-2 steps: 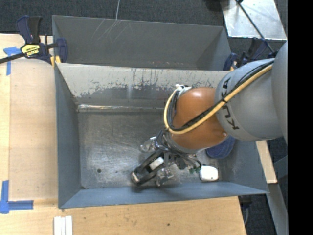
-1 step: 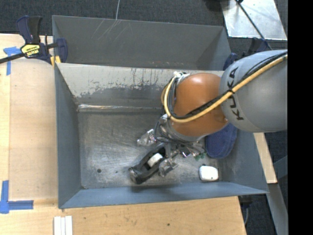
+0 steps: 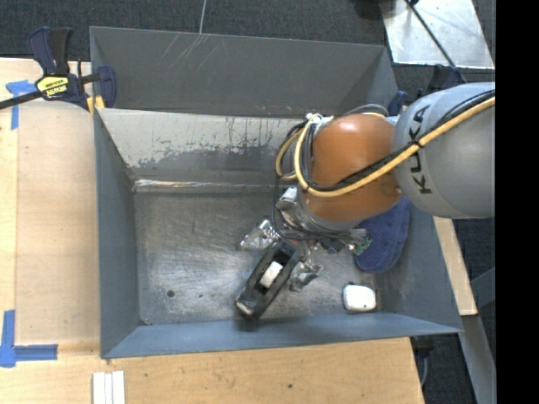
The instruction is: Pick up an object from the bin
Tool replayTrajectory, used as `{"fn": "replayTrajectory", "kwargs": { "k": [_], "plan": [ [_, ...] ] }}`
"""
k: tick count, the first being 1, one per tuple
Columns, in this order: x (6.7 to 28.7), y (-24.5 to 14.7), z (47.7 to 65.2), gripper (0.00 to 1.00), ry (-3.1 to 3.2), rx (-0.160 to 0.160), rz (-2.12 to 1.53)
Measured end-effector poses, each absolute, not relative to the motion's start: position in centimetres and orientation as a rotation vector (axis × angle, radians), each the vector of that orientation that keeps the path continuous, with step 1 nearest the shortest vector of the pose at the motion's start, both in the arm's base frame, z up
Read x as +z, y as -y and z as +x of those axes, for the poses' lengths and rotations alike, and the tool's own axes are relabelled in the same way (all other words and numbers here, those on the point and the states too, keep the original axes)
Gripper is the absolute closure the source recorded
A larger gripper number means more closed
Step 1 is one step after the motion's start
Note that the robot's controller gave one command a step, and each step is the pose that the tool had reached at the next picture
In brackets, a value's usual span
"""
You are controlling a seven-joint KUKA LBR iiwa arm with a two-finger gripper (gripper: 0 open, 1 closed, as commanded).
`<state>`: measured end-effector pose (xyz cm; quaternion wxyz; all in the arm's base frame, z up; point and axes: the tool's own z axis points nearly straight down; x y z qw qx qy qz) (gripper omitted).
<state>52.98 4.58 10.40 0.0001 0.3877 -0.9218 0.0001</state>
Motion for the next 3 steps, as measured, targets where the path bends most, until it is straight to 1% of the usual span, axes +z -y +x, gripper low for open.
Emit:
{"fn": "replayTrajectory", "kwargs": {
  "k": [1,2,3],
  "plan": [
    [7.41,-5.18,54.72,0.0,2.677,0.002,1.626],
    [7.56,-5.12,54.7,0.0,2.683,-0.001,1.622],
    [7.66,-5.14,54.79,1.0,2.686,-0.001,1.623]
  ]
}}
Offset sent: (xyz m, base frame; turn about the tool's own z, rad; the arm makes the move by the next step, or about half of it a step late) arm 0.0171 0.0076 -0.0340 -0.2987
